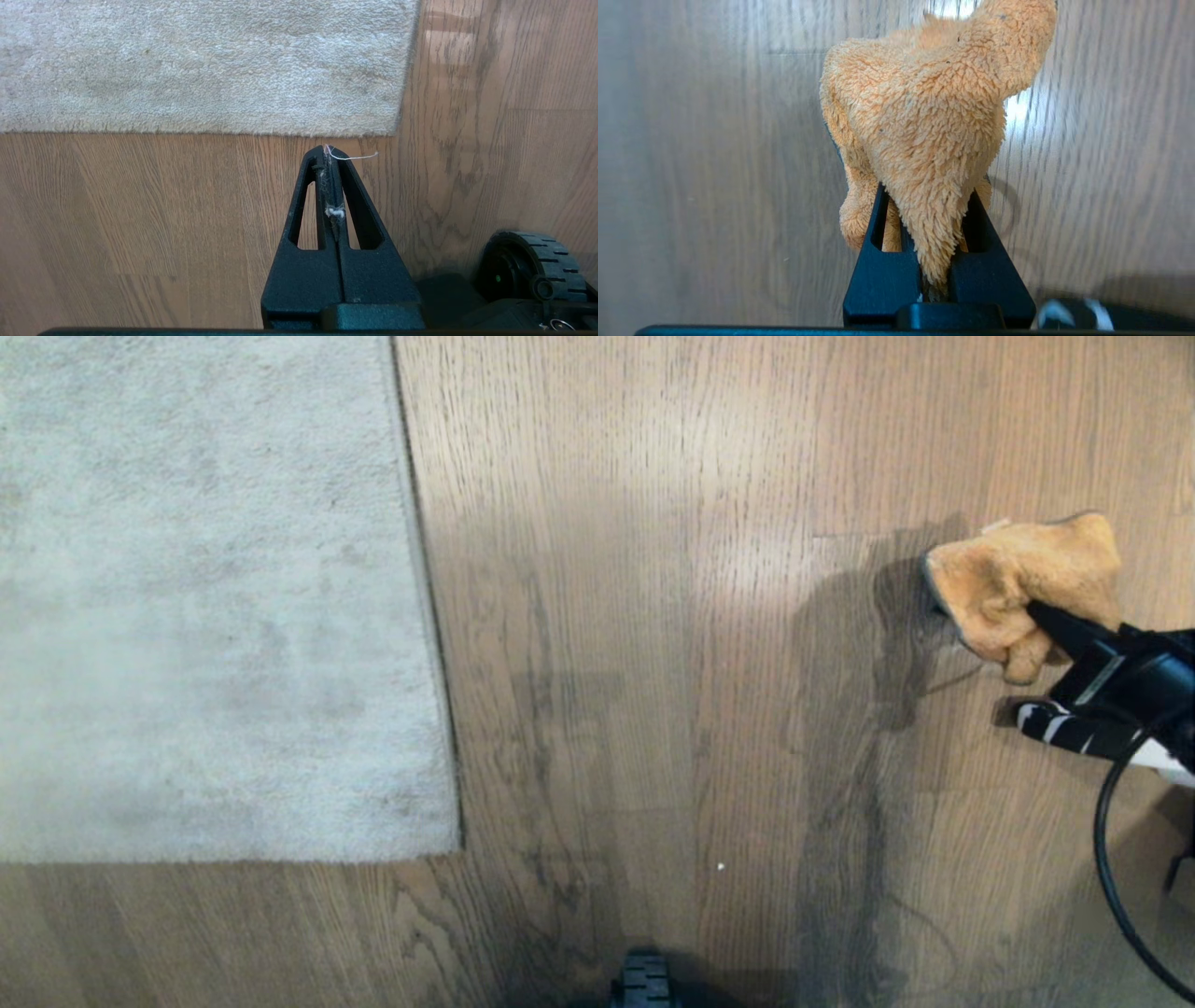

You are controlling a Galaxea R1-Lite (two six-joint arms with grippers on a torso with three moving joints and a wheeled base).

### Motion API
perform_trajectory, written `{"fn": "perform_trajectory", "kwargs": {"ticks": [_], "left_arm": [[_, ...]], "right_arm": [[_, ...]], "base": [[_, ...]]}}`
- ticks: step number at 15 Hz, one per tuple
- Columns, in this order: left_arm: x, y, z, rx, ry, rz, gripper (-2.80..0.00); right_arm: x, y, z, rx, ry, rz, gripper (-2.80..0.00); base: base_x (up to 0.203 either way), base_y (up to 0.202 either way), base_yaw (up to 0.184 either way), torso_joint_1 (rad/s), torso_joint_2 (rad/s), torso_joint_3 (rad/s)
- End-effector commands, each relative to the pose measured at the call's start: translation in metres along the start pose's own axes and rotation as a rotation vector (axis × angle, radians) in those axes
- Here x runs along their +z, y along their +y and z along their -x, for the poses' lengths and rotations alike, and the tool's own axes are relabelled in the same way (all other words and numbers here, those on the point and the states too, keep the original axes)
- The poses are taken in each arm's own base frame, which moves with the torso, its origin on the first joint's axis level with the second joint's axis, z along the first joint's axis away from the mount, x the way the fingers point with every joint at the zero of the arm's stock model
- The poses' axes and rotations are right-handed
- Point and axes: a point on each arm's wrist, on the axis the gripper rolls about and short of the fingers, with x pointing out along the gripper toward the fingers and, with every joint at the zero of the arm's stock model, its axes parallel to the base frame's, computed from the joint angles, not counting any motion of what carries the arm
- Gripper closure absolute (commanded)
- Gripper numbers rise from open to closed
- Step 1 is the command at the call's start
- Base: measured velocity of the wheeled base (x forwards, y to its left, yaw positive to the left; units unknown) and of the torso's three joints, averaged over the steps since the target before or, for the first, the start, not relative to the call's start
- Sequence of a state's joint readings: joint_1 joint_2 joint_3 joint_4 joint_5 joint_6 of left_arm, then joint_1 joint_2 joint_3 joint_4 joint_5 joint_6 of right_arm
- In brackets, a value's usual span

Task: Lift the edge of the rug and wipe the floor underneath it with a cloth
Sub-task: Pick up the rag, then lift up the carpet

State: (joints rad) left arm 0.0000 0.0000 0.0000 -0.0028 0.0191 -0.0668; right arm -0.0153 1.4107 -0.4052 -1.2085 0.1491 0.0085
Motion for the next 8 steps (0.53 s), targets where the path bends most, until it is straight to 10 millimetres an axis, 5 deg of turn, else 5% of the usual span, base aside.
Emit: {"fn": "perform_trajectory", "kwargs": {"ticks": [1,8], "left_arm": [[0.000,0.000,0.000,0.001,0.000,0.001,0.00],[0.000,0.000,0.000,0.001,0.000,0.001,0.00]], "right_arm": [[0.007,0.006,0.036,0.003,-0.037,0.006,0.00],[0.026,0.015,0.097,0.008,-0.117,0.012,0.00]], "base": [[0.000,0.000,0.000,0.000,0.00,0.000],[0.000,0.000,0.000,0.000,0.00,0.000]]}}
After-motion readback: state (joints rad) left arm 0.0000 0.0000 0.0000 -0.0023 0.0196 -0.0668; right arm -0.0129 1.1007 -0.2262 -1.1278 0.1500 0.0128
